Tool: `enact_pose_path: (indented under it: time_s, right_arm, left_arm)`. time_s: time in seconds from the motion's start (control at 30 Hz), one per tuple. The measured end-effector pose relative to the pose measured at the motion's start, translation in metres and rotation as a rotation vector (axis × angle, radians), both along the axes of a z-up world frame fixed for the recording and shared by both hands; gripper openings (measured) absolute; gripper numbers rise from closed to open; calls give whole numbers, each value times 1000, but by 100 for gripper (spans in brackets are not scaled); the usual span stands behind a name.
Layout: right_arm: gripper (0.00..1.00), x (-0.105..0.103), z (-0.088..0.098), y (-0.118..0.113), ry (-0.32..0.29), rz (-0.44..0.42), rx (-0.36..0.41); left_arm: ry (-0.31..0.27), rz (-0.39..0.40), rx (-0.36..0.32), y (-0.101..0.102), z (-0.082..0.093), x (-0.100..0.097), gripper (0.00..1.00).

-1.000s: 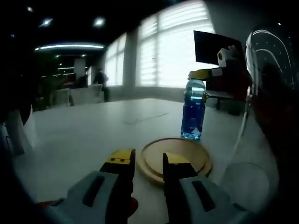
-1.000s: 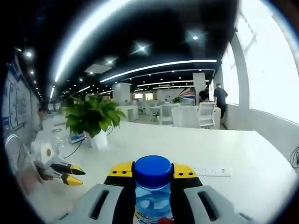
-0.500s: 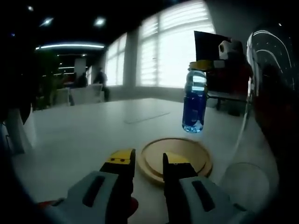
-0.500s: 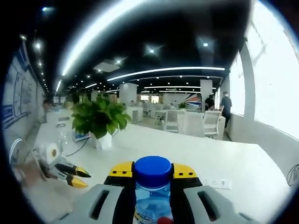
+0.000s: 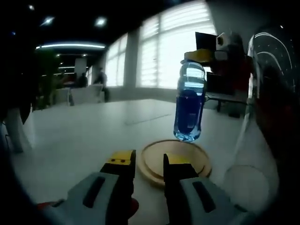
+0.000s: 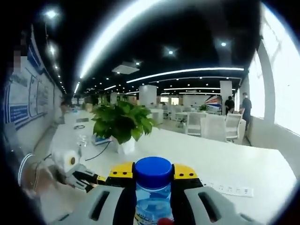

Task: Open the cover put in the Mizone put the cover back on

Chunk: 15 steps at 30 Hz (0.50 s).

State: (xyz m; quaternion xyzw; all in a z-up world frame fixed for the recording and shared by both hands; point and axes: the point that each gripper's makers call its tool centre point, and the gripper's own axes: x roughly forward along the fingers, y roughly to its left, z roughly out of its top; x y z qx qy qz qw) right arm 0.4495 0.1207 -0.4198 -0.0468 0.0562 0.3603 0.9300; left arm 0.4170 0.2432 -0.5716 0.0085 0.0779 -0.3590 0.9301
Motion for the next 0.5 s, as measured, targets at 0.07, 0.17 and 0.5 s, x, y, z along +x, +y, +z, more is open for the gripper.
enact_pose_path:
  time_s: [0.07,0.17,0.5]
  right_arm:
    - [20,0,0,9,3,20,4]
    - [20,-2,-1,21,8,45,2]
    - [20,-3,-16,51,30,100,-20]
  left_arm:
    - [-2,-5,0,-2,1,-1,18]
    - [-2,-11,0,-3,1,-3,18]
    - [-9,-6,-7,-1,4,-2,18]
